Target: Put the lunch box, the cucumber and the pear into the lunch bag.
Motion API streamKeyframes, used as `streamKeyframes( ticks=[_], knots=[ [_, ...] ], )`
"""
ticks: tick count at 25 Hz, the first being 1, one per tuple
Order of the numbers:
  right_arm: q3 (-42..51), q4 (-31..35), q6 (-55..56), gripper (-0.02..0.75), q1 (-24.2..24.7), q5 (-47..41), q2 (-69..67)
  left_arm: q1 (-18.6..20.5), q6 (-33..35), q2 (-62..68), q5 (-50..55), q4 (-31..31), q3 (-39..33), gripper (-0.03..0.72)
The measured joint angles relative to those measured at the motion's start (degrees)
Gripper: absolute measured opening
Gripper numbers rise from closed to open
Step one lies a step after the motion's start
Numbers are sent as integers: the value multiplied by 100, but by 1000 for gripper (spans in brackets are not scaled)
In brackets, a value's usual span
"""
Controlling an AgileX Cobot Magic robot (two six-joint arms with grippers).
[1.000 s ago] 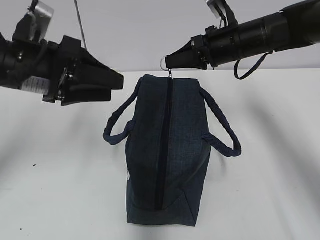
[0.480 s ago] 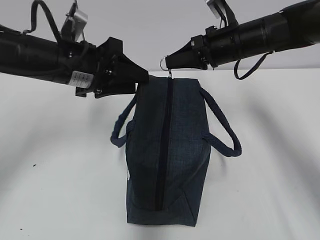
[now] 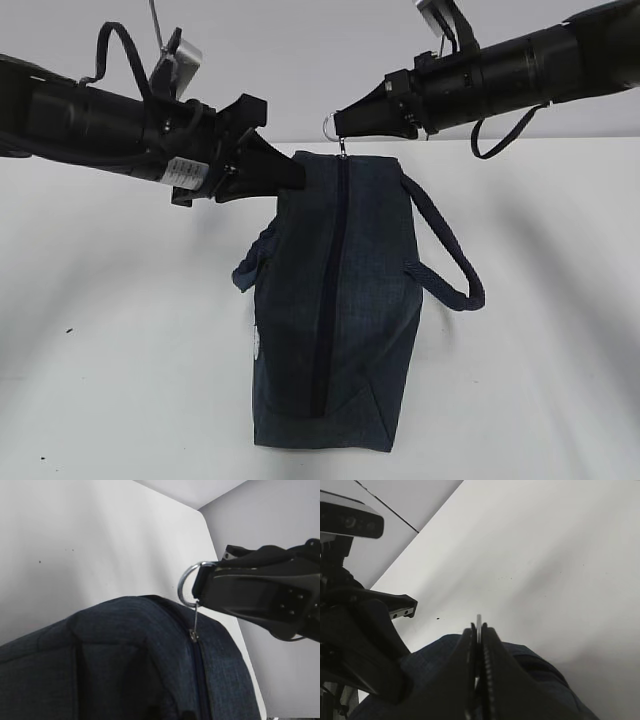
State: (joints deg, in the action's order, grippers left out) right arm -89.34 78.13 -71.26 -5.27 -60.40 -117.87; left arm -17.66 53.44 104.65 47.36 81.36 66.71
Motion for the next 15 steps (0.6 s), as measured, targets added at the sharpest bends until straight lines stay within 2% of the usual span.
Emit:
streamKeyframes(
  ticks=[15],
  knots=[
    [-13, -142, 9, 6, 245, 125, -165, 5, 664, 34, 738, 184, 17, 25]
  ],
)
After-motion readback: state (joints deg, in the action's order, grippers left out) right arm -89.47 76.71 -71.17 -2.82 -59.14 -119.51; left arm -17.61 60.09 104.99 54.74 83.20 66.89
